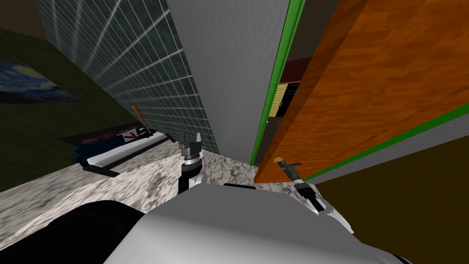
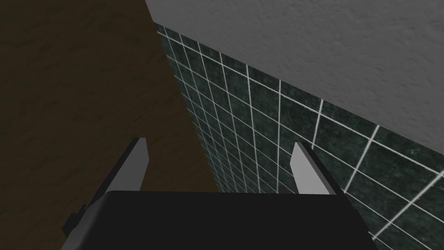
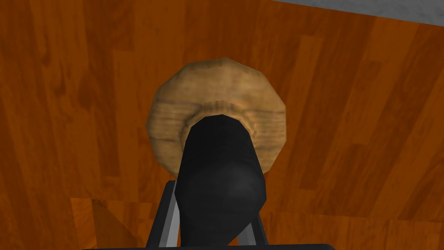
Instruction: Pull the door open
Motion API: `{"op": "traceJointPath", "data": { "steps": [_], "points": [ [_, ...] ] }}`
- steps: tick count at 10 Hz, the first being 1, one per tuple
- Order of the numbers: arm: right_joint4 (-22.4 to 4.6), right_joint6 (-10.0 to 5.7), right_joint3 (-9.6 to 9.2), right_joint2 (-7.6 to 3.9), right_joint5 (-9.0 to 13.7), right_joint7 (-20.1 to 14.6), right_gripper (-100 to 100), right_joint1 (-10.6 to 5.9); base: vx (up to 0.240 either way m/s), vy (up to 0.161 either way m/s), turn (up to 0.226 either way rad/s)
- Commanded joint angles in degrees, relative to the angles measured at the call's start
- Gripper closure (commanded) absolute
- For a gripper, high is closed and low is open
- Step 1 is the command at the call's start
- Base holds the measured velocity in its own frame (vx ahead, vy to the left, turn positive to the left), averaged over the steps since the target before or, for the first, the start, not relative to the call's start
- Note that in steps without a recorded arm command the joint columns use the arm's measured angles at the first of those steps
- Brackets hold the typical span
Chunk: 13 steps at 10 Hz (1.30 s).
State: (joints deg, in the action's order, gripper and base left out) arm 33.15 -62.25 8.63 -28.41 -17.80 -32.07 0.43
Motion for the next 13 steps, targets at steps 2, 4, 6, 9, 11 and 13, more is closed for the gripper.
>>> {"op": "traceJointPath", "data": {
  "steps": [2, 4, 6, 9, 11, 13],
  "points": [
    [-0.7, -2.74, 0.15, -1.07, -0.53, -0.79, 100, 1.07, -0.162, -0.074, 0.125],
    [-1.42, -3.26, 0.08, -1.24, -0.65, -0.98, 100, 0.84, -0.143, -0.061, 0.086],
    [-1.86, -5.02, 0.84, -1.51, -1.34, -1.4, 100, 1.91, -0.164, -0.106, 0.224],
    [-2.52, -7.55, 2.13, -2.02, -2.29, -1.87, 100, 3.31, -0.233, -0.115, 0.212],
    [-2.8, -8.63, 2.68, -2.24, -2.7, -2.07, 100, 3.91, -0.206, -0.086, 0.179],
    [-3.17, -10.07, 3.41, -2.53, -3.24, -2.34, 100, 4.71, -0.207, -0.088, 0.193]
  ]
}}
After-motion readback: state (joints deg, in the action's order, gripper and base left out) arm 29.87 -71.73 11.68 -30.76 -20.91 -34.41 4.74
